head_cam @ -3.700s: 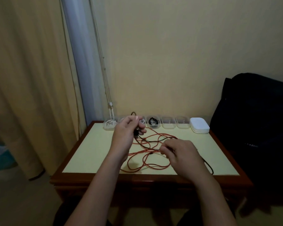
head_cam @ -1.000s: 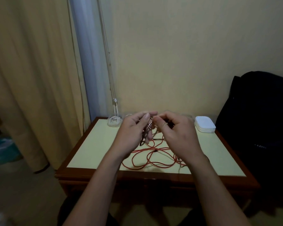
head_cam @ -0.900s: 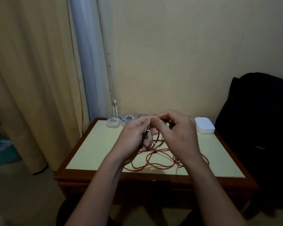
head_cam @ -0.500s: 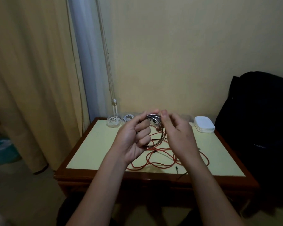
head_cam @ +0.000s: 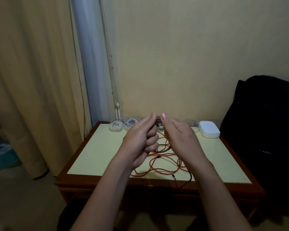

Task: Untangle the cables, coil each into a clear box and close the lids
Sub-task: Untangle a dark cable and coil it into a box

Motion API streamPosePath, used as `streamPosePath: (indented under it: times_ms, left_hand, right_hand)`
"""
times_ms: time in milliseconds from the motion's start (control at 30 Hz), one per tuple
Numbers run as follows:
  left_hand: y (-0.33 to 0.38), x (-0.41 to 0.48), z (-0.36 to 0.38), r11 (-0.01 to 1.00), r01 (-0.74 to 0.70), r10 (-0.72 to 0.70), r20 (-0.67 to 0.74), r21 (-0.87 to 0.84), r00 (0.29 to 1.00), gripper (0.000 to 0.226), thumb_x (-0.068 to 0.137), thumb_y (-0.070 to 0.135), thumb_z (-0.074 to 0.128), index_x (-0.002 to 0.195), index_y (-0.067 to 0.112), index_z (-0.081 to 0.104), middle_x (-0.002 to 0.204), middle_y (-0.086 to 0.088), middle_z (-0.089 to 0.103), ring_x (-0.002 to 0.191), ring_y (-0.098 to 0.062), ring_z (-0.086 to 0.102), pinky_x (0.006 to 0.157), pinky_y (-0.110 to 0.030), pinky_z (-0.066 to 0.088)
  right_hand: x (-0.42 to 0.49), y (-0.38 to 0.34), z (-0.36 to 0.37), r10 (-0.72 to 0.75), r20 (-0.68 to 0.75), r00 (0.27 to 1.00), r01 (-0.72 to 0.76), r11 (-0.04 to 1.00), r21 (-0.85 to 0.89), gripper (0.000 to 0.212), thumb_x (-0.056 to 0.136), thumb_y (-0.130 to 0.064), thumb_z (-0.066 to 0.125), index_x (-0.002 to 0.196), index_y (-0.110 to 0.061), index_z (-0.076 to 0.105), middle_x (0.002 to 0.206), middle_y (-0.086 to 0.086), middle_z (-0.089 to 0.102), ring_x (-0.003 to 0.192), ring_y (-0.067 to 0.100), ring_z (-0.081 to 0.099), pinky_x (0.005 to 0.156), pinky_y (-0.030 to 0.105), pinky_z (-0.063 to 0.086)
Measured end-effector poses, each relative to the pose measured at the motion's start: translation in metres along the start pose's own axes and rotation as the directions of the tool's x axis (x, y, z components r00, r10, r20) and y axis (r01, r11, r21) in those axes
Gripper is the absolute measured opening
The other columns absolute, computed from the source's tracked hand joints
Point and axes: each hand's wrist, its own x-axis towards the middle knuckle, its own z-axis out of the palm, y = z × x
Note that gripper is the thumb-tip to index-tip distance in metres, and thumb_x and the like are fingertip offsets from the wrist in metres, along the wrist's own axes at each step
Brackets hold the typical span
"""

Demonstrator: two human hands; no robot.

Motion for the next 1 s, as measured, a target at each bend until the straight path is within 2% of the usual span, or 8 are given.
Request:
streamPosePath:
  times_ms: [200,367,467,633,733,800,867,1000]
  left_hand:
    - [0.0,0.004,-0.005,0.977,0.032,-0.034,-0.003,-0.212,0.999,0.028,0.102,0.028,0.047,0.106,0.009,0.067,0.056,0.006,0.014,0.037,-0.002,0.012,0.03,-0.014,0.014]
    - [0.009,0.01,-0.022,0.887,0.03,-0.064,-0.057,-0.461,0.996,0.032,0.104,0.029,0.045,0.109,0.008,0.069,0.047,0.009,0.026,0.03,-0.003,0.022,0.029,-0.015,0.014]
    - [0.016,0.009,-0.037,0.834,-0.032,-0.053,-0.138,-0.551,0.989,0.032,0.104,0.029,0.048,0.111,0.009,0.072,0.05,0.009,0.027,0.033,-0.005,0.021,0.029,-0.018,0.016]
    - [0.026,0.007,-0.058,0.76,-0.148,-0.029,-0.26,-0.633,0.965,0.031,0.105,0.026,0.045,0.112,0.009,0.07,0.049,0.009,0.028,0.034,-0.006,0.021,0.03,-0.021,0.017]
    - [0.029,0.004,-0.065,0.736,-0.233,-0.017,-0.361,-0.636,0.932,0.035,0.105,0.025,0.041,0.117,0.008,0.069,0.052,0.009,0.029,0.037,-0.006,0.02,0.033,-0.021,0.016]
    - [0.03,0.003,-0.066,0.745,-0.28,-0.004,-0.424,-0.605,0.906,0.037,0.105,0.023,0.039,0.121,0.007,0.067,0.056,0.009,0.03,0.041,-0.005,0.019,0.037,-0.02,0.015]
    - [0.027,0.004,-0.066,0.78,-0.305,0.017,-0.468,-0.547,0.884,0.037,0.103,0.018,0.038,0.125,0.006,0.065,0.06,0.008,0.032,0.044,-0.006,0.019,0.039,-0.019,0.015]
    - [0.019,0.008,-0.063,0.892,-0.326,0.115,-0.539,-0.314,0.834,0.035,0.103,0.013,0.041,0.129,0.007,0.063,0.066,0.005,0.042,0.046,-0.005,0.024,0.039,-0.018,0.022]
  right_hand:
    - [0.002,0.001,-0.001,0.051,0.014,0.999,-0.052,0.993,0.107,0.051,0.102,-0.054,0.047,0.076,-0.013,0.066,0.057,0.0,0.035,0.047,0.008,0.03,0.044,0.023,0.025]
    - [0.004,0.013,-0.005,0.02,-0.073,0.997,-0.015,0.997,0.071,0.03,0.098,-0.045,0.059,0.088,-0.021,0.072,0.07,0.01,0.052,0.061,0.009,0.044,0.058,0.026,0.037]
    - [0.003,0.027,-0.008,0.015,-0.127,0.992,-0.016,1.0,-0.007,0.018,0.094,-0.042,0.068,0.086,-0.027,0.069,0.071,-0.004,0.055,0.064,0.005,0.049,0.061,0.026,0.042]
    - [-0.005,0.043,-0.022,0.042,-0.223,0.974,-0.064,0.994,-0.093,0.018,0.089,-0.045,0.072,0.083,-0.028,0.068,0.077,-0.009,0.064,0.063,0.001,0.053,0.058,0.019,0.039]
    - [-0.011,0.048,-0.031,0.045,-0.262,0.964,-0.084,0.986,-0.141,0.011,0.092,-0.041,0.07,0.086,-0.033,0.068,0.082,-0.012,0.066,0.068,-0.003,0.056,0.055,0.014,0.04]
    - [-0.013,0.054,-0.036,0.023,-0.286,0.958,-0.082,0.977,-0.195,0.01,0.094,-0.037,0.067,0.085,-0.035,0.067,0.082,-0.014,0.066,0.071,0.001,0.058,0.056,0.021,0.046]
    - [-0.014,0.061,-0.04,0.002,-0.285,0.958,-0.084,0.957,-0.276,0.012,0.095,-0.035,0.068,0.083,-0.034,0.068,0.082,-0.016,0.067,0.071,0.005,0.059,0.061,0.032,0.05]
    - [-0.017,0.065,-0.035,-0.051,-0.207,0.977,-0.055,0.878,-0.476,0.016,0.096,-0.034,0.065,0.081,-0.029,0.069,0.08,-0.015,0.068,0.077,0.01,0.061,0.067,0.036,0.051]
